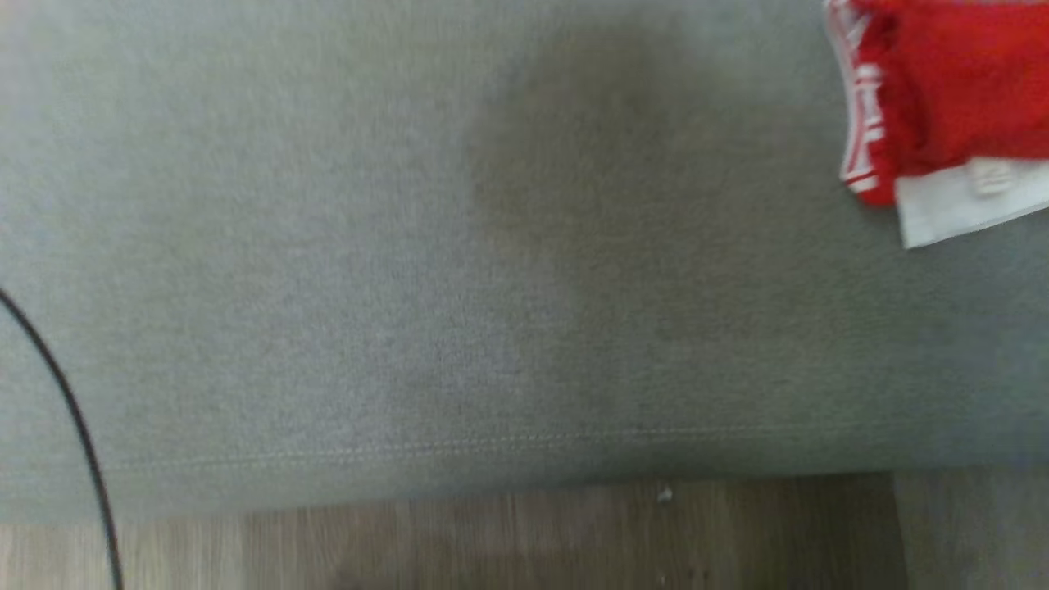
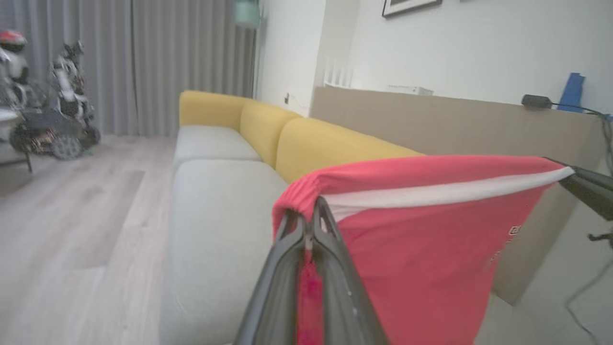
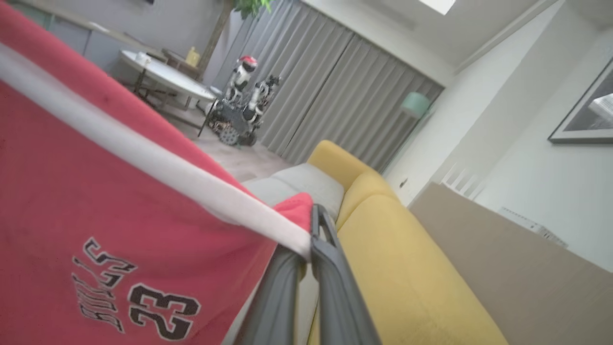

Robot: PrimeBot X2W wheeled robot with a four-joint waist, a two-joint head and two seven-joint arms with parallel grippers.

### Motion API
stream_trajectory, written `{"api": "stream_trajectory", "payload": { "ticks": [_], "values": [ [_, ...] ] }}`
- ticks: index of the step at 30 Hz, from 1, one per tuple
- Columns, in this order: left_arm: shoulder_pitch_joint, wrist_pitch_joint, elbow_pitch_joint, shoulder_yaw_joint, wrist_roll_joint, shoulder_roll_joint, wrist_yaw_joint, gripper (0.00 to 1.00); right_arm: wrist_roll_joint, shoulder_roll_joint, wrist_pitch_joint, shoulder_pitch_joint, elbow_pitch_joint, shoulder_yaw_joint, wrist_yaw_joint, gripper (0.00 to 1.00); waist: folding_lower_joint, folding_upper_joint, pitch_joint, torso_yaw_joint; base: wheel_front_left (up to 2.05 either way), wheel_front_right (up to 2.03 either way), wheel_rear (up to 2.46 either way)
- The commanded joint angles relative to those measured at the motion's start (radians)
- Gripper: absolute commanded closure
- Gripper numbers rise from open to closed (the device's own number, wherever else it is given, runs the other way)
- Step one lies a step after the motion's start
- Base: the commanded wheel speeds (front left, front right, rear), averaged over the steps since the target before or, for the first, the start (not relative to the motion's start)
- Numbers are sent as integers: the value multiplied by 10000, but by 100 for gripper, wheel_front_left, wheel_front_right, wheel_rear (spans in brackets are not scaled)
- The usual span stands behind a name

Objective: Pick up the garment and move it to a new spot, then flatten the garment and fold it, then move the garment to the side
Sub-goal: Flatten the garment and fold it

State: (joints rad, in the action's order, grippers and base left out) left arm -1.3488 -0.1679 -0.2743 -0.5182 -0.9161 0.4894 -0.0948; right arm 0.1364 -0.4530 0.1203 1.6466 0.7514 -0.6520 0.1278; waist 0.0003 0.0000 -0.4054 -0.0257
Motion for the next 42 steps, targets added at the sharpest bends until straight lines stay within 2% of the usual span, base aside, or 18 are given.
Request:
{"api": "stream_trajectory", "payload": {
  "ticks": [1, 5, 7, 13, 17, 21, 29, 33, 38, 42],
  "values": [
    [-562, 213, -114, 375, 286, 469, 35, 100, -271, 173, -230, 319, 1, 387, 29, 100, -3, 0, -993, -276, 0, 0, 0],
    [-1665, 1333, -1777, 139, 1062, -13, 316, 100, -1334, 1015, -1275, 840, 1145, 1937, 29, 100, -3, 0, -1285, -406, 0, 0, 0],
    [-1804, 1820, -2450, 81, 1133, -265, 562, 100, -1791, 1475, -1449, 641, 1721, 2239, 29, 100, -3, 0, -1350, -437, 0, 0, 0],
    [-1009, 2474, -4009, -617, 1394, -722, 1294, 100, -2069, 2422, -1607, -576, 3271, 2636, 29, 100, -3, 0, -1231, -527, 0, 0, 0],
    [26, 2592, -4726, -1228, 1548, -877, 1684, 100, -2033, 2710, -1689, -1628, 4177, 2200, 29, 100, -3, 0, -974, -642, 0, 0, 0],
    [1361, 2690, -5094, -1677, 1349, -966, 2019, 100, -1438, 2918, -1777, -2747, 4830, 1855, 29, 100, -3, 0, -428, -755, 0, 0, 0],
    [3722, 2837, -4998, -2922, 1486, -714, 2220, 100, -497, 2680, -1559, -4812, 5200, 512, 29, 100, -3, 0, 834, -1046, 0, 0, 0],
    [4380, 2896, -4868, -3308, 1617, -498, 2232, 100, -165, 2536, -1347, -5402, 5215, -206, 29, 100, -3, 0, 1246, -1100, 0, 0, 0],
    [5191, 3201, -4733, -3881, 2116, -84, 2186, 100, 595, 2221, -802, -6146, 4972, -1414, 29, 100, -3, 0, 1772, -1084, 0, 0, 0],
    [5688, 3344, -4582, -4060, 2218, 19, 2021, 100, 1339, 1746, -304, -6693, 4392, -2564, 29, 100, -3, 0, 2047, -1067, 0, 0, 0]
  ]
}}
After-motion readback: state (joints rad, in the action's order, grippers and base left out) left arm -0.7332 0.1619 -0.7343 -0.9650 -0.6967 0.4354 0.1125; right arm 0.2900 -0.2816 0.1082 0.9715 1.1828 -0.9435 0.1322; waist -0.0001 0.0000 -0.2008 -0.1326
